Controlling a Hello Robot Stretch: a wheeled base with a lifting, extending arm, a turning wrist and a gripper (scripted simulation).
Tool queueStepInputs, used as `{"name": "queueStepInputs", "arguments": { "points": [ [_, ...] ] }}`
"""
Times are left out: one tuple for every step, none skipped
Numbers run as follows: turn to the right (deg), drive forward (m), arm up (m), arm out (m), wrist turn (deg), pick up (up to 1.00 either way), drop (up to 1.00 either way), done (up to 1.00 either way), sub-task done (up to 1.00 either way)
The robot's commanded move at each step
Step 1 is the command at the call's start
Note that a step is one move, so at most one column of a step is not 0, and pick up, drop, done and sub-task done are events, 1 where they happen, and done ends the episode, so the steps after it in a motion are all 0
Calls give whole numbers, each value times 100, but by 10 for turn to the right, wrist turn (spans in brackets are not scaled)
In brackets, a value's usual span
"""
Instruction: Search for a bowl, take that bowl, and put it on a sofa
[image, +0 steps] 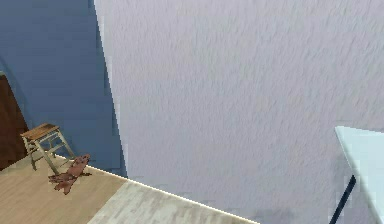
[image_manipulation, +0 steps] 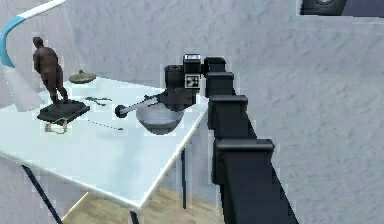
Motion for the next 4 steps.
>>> {"name": "queueStepInputs", "arguments": {
  "points": [
    [0, 0, 0, 0, 180, 0, 0, 0, 0],
    [0, 0, -8, 0, 0, 0, 0, 0, 0],
    [0, 0, 0, 0, 0, 100, 0, 0, 0],
    [0, 0, 8, 0, 0, 0, 0, 0, 0]
  ]
}}
